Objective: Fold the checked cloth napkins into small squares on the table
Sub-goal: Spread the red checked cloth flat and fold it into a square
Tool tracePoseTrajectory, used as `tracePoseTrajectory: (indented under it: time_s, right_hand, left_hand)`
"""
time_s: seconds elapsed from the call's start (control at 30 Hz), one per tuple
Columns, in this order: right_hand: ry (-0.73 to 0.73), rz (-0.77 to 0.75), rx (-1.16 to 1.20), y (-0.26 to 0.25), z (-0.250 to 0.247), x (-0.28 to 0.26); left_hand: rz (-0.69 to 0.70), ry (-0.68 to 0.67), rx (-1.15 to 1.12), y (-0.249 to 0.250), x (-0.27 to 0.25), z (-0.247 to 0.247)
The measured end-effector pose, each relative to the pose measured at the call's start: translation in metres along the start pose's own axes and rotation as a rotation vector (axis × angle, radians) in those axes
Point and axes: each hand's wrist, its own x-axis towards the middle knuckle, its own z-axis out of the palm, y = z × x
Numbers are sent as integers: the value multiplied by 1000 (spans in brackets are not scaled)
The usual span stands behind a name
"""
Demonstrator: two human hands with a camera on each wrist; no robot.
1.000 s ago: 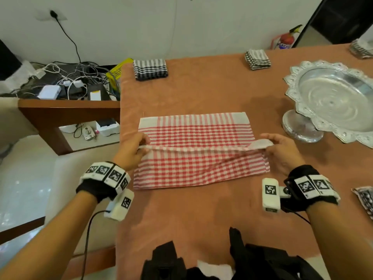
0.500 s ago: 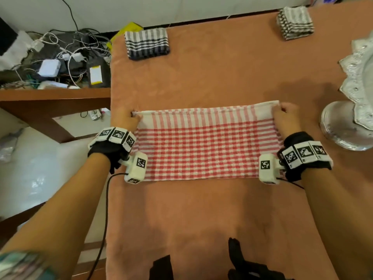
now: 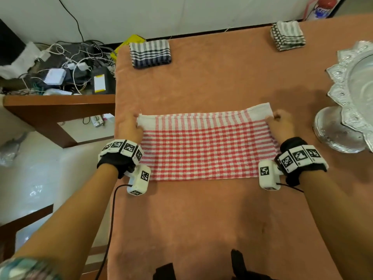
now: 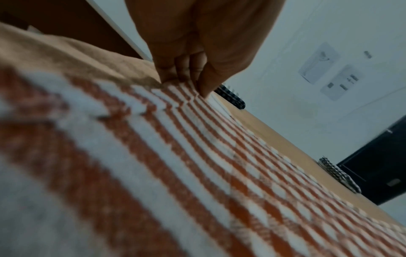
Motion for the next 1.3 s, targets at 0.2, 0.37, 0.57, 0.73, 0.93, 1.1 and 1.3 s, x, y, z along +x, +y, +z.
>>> tracePoseTrajectory:
  time_s: [0.2,0.37,0.57,0.73,0.93,1.1,1.3]
  right_hand:
    - [-20,53,-29,-18,3,9]
    - [-128,44,-194,-16,-5,-17]
    - [-105,65,-404,41,-9,-65]
    - [-93,126,-430,53,-25,-78]
    - [-155,132,-508,54,-23,-95]
    - [-175,118,-479,47,-24,-102]
    - [-165,265,-255,42,-42,-94]
  left_hand:
    - [-55,61,-57,4,6,-5]
    - [151,62,199,13,-21,-8]
    - [413,-417,545,-13,-90,19]
    - [323,-369,540,-32,-113,19]
    - [-158,-103,213,-37,-118,5]
    - [-275,-135,83,-23,-117,-5]
    - [-311,-99,-39,-22,-120,-6]
